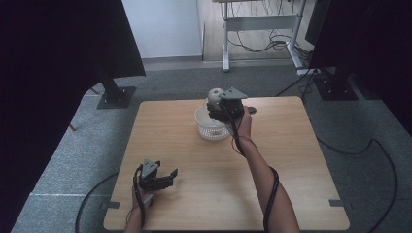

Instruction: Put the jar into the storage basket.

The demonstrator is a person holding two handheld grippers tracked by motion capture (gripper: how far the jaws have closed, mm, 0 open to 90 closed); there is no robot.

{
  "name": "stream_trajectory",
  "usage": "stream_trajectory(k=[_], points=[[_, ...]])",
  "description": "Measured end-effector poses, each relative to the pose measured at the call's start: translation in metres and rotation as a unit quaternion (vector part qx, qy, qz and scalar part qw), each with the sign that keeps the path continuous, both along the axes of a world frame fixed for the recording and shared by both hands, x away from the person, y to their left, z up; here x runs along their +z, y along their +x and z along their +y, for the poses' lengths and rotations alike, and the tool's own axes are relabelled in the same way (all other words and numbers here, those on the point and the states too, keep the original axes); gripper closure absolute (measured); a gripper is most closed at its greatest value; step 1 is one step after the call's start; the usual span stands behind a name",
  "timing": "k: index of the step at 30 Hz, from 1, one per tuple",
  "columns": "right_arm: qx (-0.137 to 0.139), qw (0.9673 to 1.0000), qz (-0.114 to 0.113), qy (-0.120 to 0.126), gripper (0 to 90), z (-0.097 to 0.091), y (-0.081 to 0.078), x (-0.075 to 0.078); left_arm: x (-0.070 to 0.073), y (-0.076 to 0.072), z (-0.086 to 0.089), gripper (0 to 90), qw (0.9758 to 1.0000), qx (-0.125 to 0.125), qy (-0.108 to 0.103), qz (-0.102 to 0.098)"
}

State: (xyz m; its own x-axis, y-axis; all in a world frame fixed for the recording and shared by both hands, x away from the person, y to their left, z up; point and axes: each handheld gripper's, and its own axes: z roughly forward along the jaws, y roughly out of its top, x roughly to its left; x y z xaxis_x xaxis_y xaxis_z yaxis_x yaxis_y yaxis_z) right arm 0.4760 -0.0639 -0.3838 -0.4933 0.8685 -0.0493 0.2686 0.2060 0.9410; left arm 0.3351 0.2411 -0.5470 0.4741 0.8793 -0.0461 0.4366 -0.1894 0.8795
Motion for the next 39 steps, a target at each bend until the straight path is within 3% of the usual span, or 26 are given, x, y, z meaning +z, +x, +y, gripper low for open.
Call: stream_trajectory(k=[16, 24, 30, 39], points=[[-0.014, 0.9998, 0.016, -0.005, 26.5, 0.004, 0.024, -0.014, 0.000, 0.000, 0.000, 15.1, 1.0000, 0.001, 0.000, 0.000], [-0.023, 0.9992, 0.029, -0.012, 26.5, 0.005, 0.033, -0.032, 0.000, 0.000, 0.000, 15.1, 1.0000, 0.001, 0.003, 0.000], [-0.028, 0.9988, 0.040, 0.002, 26.4, 0.002, 0.040, -0.043, 0.000, 0.000, 0.000, 15.1, 1.0000, 0.001, 0.001, 0.000], [-0.043, 0.9978, 0.050, -0.001, 26.4, 0.001, 0.047, -0.058, 0.000, 0.000, 0.000, 15.1, 1.0000, 0.002, 0.001, 0.000]])
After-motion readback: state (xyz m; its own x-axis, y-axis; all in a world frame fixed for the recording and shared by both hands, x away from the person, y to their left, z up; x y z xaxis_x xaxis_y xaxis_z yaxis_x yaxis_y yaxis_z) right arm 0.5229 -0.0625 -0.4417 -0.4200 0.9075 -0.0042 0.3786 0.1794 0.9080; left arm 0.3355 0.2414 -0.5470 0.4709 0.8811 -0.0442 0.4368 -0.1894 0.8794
